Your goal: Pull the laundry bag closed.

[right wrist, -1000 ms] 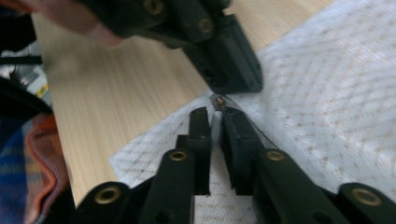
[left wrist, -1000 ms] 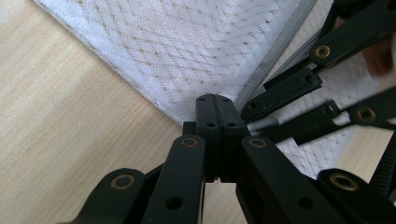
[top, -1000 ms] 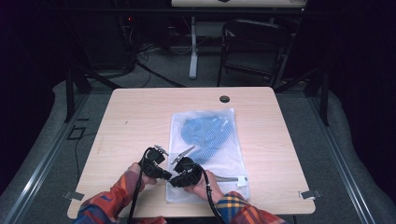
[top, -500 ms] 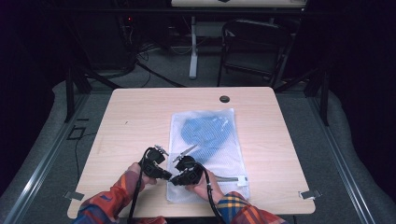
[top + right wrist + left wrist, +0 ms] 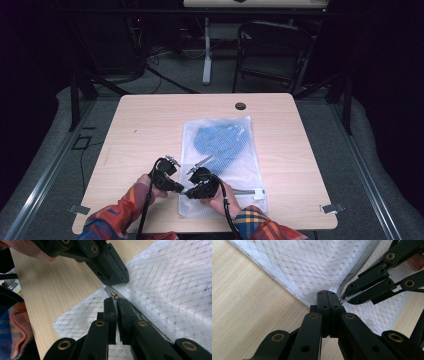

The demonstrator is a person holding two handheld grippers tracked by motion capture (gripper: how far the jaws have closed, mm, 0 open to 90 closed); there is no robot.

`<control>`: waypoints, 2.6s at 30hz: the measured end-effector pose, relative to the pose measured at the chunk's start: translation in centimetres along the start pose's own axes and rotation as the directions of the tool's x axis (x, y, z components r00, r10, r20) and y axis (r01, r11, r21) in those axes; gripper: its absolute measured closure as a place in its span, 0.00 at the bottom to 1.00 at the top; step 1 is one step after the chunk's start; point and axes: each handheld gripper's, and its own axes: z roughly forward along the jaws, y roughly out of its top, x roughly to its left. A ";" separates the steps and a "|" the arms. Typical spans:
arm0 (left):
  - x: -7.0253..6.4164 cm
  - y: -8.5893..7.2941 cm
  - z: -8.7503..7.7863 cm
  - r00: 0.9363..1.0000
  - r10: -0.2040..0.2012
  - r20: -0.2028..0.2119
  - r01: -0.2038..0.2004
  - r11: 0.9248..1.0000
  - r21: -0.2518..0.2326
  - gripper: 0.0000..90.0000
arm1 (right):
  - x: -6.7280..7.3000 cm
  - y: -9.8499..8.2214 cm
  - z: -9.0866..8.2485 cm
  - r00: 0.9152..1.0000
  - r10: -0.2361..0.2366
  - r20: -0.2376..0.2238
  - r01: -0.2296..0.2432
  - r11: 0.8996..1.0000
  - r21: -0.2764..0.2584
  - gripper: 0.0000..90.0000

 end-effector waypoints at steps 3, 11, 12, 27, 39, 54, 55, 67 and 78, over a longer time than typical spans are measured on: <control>0.1 0.0 0.0 1.000 -0.005 0.013 0.005 1.000 -0.007 1.00 | -0.1 -0.1 -0.1 1.000 0.002 0.005 -0.002 1.000 -0.003 0.97; 0.0 0.0 0.0 1.000 0.004 0.002 -0.004 1.000 0.001 1.00 | -0.1 -0.2 -0.2 1.000 0.002 0.005 -0.002 1.000 0.002 0.97; 0.0 0.0 0.0 1.000 0.004 0.001 -0.004 1.000 -0.001 1.00 | -0.1 -0.2 -0.2 1.000 0.004 0.013 -0.004 1.000 0.000 0.97; 0.2 0.1 -0.2 1.000 -0.016 0.017 0.016 1.000 0.003 1.00 | -0.5 -0.6 -0.6 1.000 0.015 0.017 -0.015 1.000 0.002 0.97; -0.5 0.3 0.3 0.999 -0.002 0.053 0.002 1.000 0.011 1.00 | -0.3 -0.6 -0.7 0.999 0.009 0.032 -0.010 1.000 0.009 0.97; -0.9 0.4 0.6 0.999 0.030 0.042 -0.031 0.999 0.019 1.00 | -0.2 -0.6 -0.8 0.999 0.024 0.039 -0.024 1.000 0.009 0.97; -0.9 0.4 0.6 0.999 0.032 0.040 -0.033 0.999 0.019 1.00 | -0.2 -0.6 -0.8 0.999 0.020 0.044 -0.020 1.000 0.014 0.97; -0.8 0.4 0.6 0.999 0.029 0.046 -0.030 0.999 0.020 1.00 | -0.7 -0.9 -1.4 0.999 0.023 0.045 -0.025 0.999 0.029 0.97; -0.7 0.4 0.5 0.998 0.029 0.049 -0.030 0.999 0.024 1.00 | -0.9 -1.0 -1.6 0.999 0.022 0.047 -0.024 0.999 0.036 0.97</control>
